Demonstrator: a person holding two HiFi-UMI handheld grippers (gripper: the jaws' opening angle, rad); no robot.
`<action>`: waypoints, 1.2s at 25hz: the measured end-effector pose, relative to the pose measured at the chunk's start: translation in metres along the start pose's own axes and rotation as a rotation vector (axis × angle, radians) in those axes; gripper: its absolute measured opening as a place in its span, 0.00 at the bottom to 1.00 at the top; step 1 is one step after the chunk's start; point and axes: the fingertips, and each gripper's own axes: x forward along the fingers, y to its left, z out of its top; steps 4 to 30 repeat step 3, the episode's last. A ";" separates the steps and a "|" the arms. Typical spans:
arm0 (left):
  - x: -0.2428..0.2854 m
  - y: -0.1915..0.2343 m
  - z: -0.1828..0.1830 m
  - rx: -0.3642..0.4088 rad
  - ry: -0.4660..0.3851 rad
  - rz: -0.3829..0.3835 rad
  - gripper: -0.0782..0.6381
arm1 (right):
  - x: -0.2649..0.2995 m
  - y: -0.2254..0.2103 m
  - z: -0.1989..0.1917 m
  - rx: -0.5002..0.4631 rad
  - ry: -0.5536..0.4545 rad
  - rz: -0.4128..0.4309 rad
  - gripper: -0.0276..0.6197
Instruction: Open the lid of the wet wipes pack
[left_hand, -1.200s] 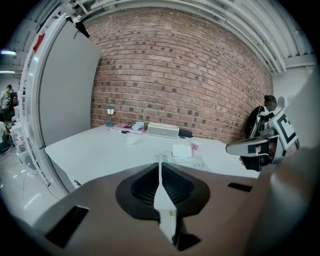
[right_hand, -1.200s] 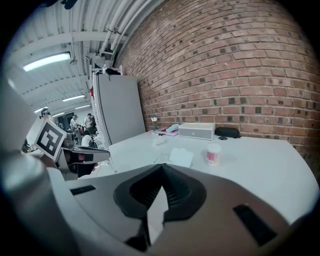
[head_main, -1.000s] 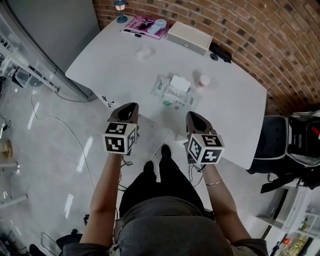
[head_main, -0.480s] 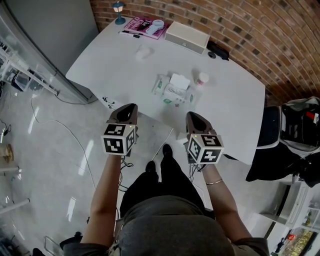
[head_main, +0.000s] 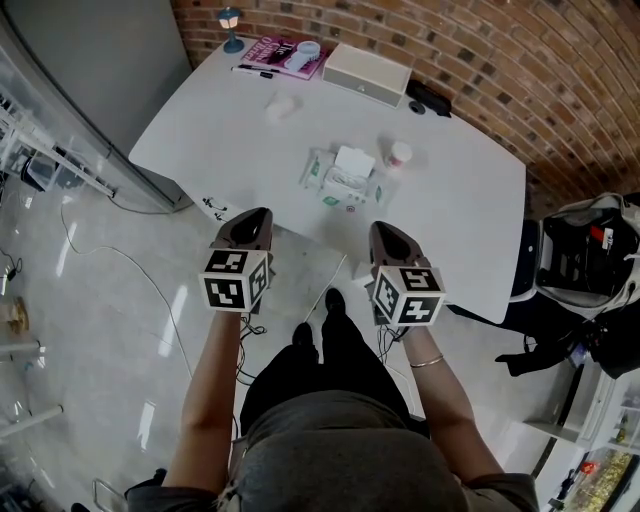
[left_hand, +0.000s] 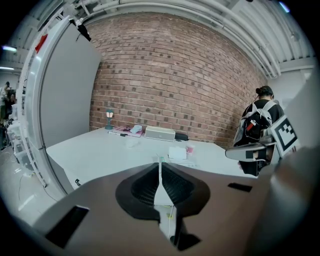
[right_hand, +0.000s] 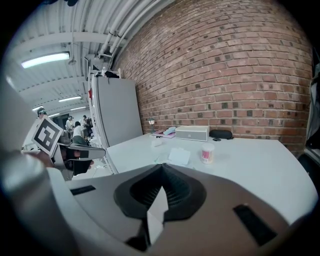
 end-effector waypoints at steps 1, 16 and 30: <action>-0.001 0.000 0.000 0.000 -0.001 0.000 0.15 | 0.000 0.000 0.000 0.001 -0.001 0.000 0.05; -0.002 -0.002 0.001 0.000 -0.003 -0.002 0.15 | -0.001 0.000 -0.001 0.003 -0.002 -0.001 0.05; -0.002 -0.002 0.001 0.000 -0.003 -0.002 0.15 | -0.001 0.000 -0.001 0.003 -0.002 -0.001 0.05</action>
